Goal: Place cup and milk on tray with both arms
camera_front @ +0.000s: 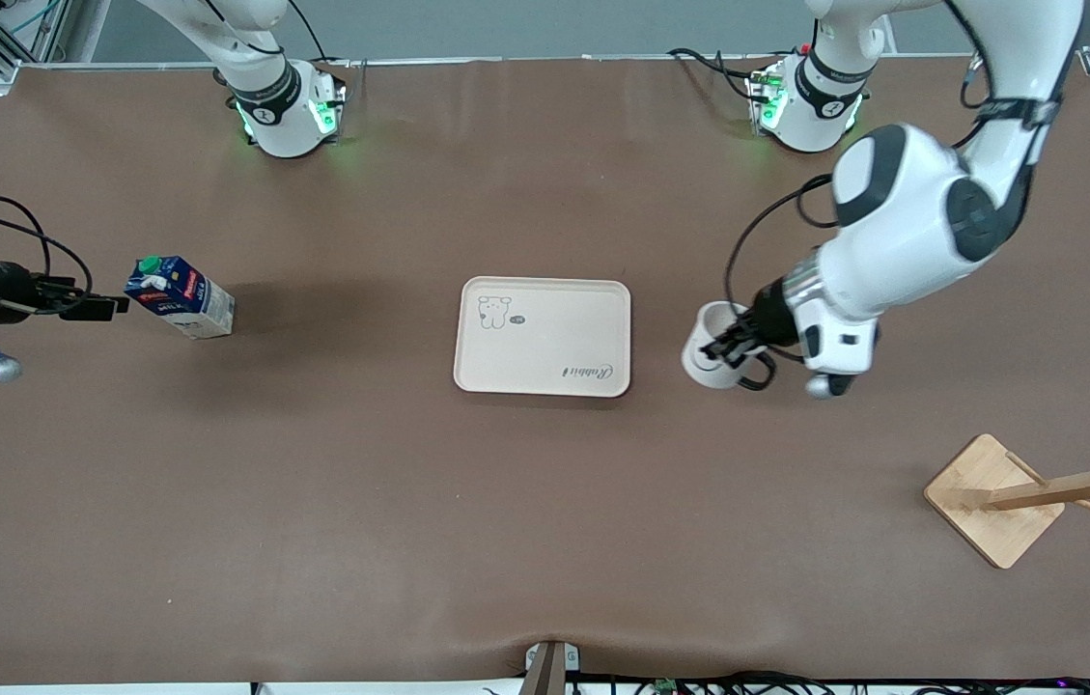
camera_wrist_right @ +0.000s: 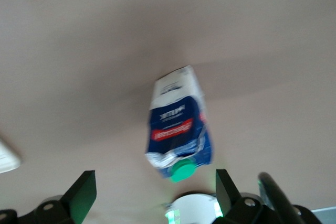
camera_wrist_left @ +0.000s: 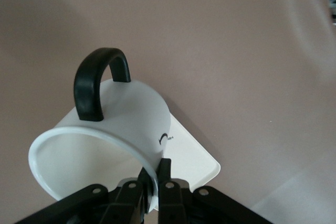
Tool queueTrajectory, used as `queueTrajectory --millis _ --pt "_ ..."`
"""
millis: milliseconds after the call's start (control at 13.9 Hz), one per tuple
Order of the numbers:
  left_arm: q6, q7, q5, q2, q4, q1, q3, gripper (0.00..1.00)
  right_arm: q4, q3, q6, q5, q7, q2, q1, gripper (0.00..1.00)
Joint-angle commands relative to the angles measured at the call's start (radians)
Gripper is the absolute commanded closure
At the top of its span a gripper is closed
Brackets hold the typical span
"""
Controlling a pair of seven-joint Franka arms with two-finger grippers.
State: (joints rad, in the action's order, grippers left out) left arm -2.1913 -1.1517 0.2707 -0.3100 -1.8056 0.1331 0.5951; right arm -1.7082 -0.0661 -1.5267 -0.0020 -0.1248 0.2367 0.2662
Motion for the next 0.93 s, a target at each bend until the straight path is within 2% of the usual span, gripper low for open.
queueTrajectory --millis 0,144,215,431,861 --pt "-0.025 -0.185 -0.051 -0.118 0.063 -0.114 -0.008 1.00 -0.085 -0.009 -0.061 -0.113 0.014 -0.074 -0.056 0.00" --pt "-0.035 -0.349 -0.149 -0.177 0.068 -0.165 -0.011 1.00 -0.143 -0.011 -0.073 -0.113 0.080 -0.100 -0.056 0.00" --pt "-0.035 -0.415 -0.189 -0.210 0.071 -0.199 -0.011 1.00 -0.183 -0.011 -0.120 -0.113 0.099 -0.123 -0.058 0.00" --pt "-0.035 -0.590 -0.211 -0.290 0.095 -0.265 -0.014 1.00 -0.296 -0.011 -0.217 -0.113 0.106 -0.178 -0.056 0.00" --pt "-0.036 -0.602 -0.226 -0.376 0.098 -0.294 -0.014 1.00 -0.499 -0.008 -0.378 -0.113 0.134 -0.266 -0.050 0.00"
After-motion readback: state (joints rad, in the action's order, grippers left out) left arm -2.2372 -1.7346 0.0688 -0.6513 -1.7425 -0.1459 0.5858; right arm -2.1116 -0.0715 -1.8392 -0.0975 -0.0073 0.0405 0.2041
